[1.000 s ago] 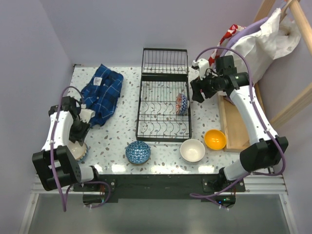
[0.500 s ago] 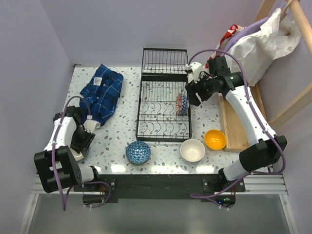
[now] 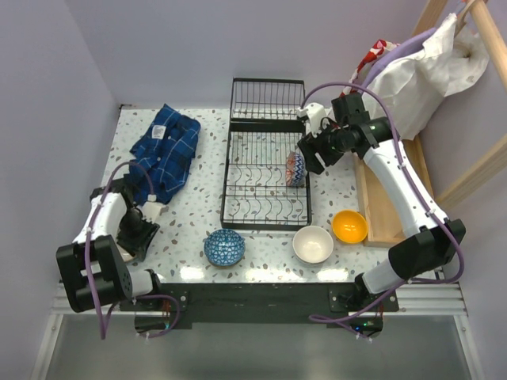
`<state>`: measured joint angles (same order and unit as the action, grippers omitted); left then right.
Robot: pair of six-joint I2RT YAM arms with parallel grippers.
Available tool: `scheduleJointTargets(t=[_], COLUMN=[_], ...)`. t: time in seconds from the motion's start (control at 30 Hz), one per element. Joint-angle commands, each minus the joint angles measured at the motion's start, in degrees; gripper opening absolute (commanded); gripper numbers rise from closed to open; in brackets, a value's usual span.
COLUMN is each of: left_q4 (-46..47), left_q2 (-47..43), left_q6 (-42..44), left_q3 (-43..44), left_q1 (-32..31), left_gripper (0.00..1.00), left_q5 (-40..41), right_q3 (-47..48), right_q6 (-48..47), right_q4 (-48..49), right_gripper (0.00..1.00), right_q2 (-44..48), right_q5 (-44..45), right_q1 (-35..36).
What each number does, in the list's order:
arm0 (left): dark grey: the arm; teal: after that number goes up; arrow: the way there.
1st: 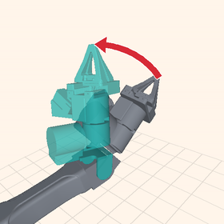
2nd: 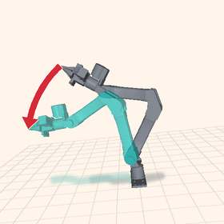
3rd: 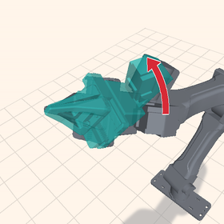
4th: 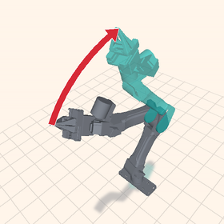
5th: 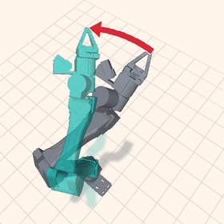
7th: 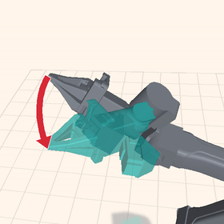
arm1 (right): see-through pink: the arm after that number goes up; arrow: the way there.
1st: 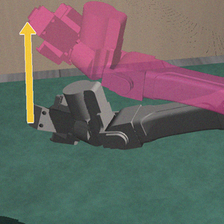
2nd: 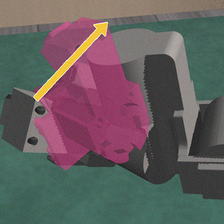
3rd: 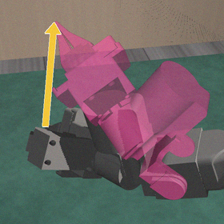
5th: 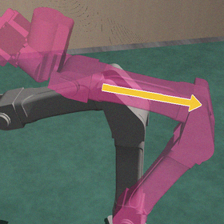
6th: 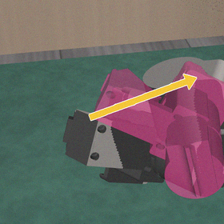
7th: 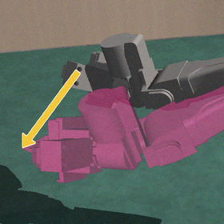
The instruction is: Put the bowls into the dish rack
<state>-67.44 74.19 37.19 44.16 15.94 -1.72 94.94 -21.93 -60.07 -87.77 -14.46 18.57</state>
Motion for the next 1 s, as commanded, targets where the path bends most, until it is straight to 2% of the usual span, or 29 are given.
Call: scheduleJointTargets(t=[0.0, 0.03, 0.07, 0.1, 0.2, 0.37, 0.47, 0.7, 0.8, 0.97], left_q4=[1.52, 1.78, 2.13, 2.05, 0.12, -3.75, -2.62, -1.9, -3.66, -8.06], left_q2=[0.69, 1.12, 1.3, 1.57, 1.57, -0.19, -0.37, 1.83, 1.57, 2.01], left_q6=[0.61, 0.34, 0.25, -0.01, 0.08, 0.52, 0.51, -2.12, -3.44, -6.16], left_q3=[-1.01, -0.92, -0.66, -0.31, 2.15, 10.41, 13.14, 14.99, 18.75, 32.63], left_q1=[-0.21, -0.21, -0.21, -0.21, -0.21, -0.3, -0.3, -4.16, -6.8, -10.4], left_gripper=[0.4, 0.37, 0.27, 0.22, 0.1, 0.05, 0.0, 0.0, 0.0, 0.0], left_q5=[-1.36, -1.53, -1.8, -1.97, -3.37, -6.45, -8.12, -9.53, -11.1, -16.29], right_q3=[3.59, 3.94, 4.12, 4.29, 4.21, 2.98, 2.27, 1.83, -0.27, -3.61], right_q6=[0.49, 0.49, 0.49, 0.58, 0.31, 0.4, 0.66, 0.66, 0.75, 1.01], right_q4=[-1.19, -1.36, -1.54, -1.71, -1.98, -1.37, -0.92, -0.4, 0.31, 1.89], right_gripper=[0.7, 0.7, 0.69, 0.69, 0.69, 0.69, 0.69, 0.69, 0.69, 0.69], right_q2=[-0.39, -0.47, -0.65, -0.65, -0.48, -0.12, -0.12, 0.23, 1.37, 3.48], right_q5=[1.27, 1.36, 1.36, 1.45, 1.63, 1.98, 1.98, 2.77, 3.12, 4.78], right_q1=[1.03, 1.29, 1.38, 1.38, 1.65, 1.82, 1.91, 2.17, 2.17, 2.17])
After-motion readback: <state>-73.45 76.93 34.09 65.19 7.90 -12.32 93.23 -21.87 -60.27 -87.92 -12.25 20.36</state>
